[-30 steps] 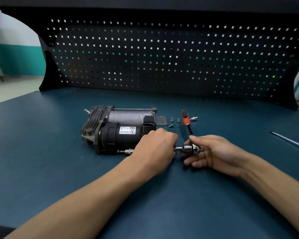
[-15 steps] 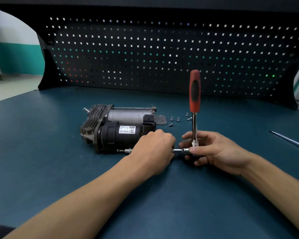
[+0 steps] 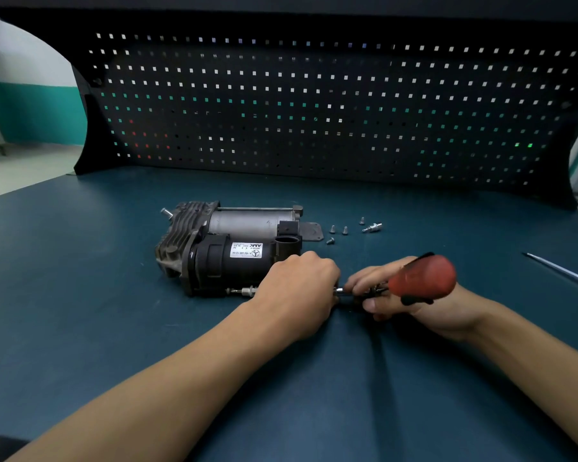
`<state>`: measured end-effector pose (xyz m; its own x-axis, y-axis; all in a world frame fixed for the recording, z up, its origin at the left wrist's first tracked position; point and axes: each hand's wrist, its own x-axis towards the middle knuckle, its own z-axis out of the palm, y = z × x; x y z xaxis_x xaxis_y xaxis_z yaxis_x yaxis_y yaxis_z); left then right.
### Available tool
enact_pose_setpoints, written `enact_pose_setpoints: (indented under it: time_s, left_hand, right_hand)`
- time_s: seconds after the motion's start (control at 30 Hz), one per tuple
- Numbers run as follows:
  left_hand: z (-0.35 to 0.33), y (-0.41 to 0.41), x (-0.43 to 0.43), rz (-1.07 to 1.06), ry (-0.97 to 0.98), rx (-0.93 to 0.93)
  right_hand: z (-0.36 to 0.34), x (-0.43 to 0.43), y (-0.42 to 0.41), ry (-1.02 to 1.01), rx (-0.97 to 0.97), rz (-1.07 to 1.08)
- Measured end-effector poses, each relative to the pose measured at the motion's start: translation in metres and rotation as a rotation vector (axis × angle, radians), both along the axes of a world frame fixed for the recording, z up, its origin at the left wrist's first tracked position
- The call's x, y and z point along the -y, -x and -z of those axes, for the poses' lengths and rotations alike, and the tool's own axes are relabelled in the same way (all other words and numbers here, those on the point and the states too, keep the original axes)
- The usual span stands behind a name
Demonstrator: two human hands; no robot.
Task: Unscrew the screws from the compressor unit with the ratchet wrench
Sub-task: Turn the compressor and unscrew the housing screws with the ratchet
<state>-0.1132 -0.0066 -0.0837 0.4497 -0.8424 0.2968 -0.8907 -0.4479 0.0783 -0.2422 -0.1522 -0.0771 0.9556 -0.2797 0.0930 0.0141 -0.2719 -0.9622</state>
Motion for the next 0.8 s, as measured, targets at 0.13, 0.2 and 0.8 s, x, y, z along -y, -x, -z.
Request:
enact_pose_setpoints:
  time_s: [0.13,0.2,0.8]
  left_hand:
    - [0.000,0.000,0.001,0.003,0.000,-0.041]
    - [-0.001,0.001,0.001,0.011,0.003,-0.065]
    - [-0.008,0.004,-0.003,0.042,0.052,-0.121]
  right_hand:
    - [0.004,0.005,-0.003,-0.033,-0.045,0.010]
    - [0.005,0.007,-0.006,-0.070,-0.093,-0.005]
    - [0.001,0.010,-0.012,-0.352,-0.226,0.102]
